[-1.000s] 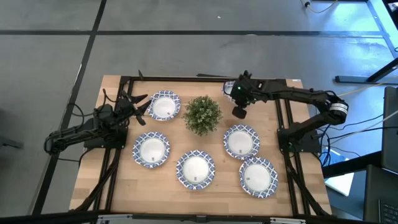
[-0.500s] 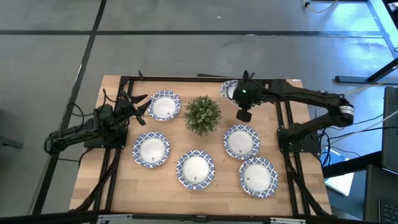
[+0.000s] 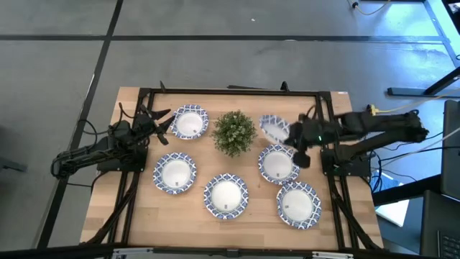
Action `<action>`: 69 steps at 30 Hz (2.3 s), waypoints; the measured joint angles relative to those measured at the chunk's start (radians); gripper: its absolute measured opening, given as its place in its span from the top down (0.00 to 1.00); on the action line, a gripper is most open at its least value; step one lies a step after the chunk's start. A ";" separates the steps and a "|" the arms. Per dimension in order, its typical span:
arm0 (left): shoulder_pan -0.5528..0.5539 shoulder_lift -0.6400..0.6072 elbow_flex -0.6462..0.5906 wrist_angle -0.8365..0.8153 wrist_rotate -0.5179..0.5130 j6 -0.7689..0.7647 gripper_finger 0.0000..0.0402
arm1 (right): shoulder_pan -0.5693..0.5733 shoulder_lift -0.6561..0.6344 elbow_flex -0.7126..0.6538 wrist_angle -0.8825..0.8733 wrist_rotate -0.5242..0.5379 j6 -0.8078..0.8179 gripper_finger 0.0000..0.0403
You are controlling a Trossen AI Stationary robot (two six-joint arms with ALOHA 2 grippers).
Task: Nest bowls inside each other
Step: Stack the white bowl on top of the other white bowl
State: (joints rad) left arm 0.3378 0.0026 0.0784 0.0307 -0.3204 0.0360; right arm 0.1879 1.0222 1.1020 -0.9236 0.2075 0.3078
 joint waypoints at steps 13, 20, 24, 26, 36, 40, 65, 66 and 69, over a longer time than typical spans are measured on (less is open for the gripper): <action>0.000 0.000 0.000 0.000 0.000 0.000 0.60 | 0.352 0.195 -0.096 0.386 0.026 0.154 0.96; 0.000 0.000 0.000 0.000 0.000 0.000 0.60 | 0.344 0.360 -0.033 0.458 -0.026 0.050 0.96; 0.000 0.000 0.000 0.000 0.000 0.000 0.60 | 0.313 0.396 -0.029 0.594 -0.066 0.019 0.96; 0.000 0.000 0.000 0.000 0.000 0.000 0.60 | 0.293 0.410 -0.029 0.662 -0.097 0.007 0.96; 0.000 0.000 0.000 0.000 0.000 0.000 0.60 | 0.213 0.492 -0.028 0.753 -0.131 0.067 0.96; 0.000 0.000 0.000 0.000 0.000 0.000 0.60 | 0.189 0.532 -0.028 0.799 -0.133 0.108 0.96; 0.000 0.000 0.000 0.002 -0.008 0.000 0.60 | 0.194 0.936 0.422 0.419 -0.067 0.185 0.96; 0.000 0.000 0.000 0.002 -0.008 0.000 0.60 | 0.196 0.938 0.423 0.420 -0.068 0.195 0.96; 0.000 0.000 0.000 -0.004 -0.008 0.000 0.60 | 0.204 0.940 0.421 0.413 -0.067 0.219 0.96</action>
State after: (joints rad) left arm 0.3377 0.0029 0.0784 0.0272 -0.3279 0.0360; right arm 0.3919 1.9617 1.5234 -0.5106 0.1404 0.5267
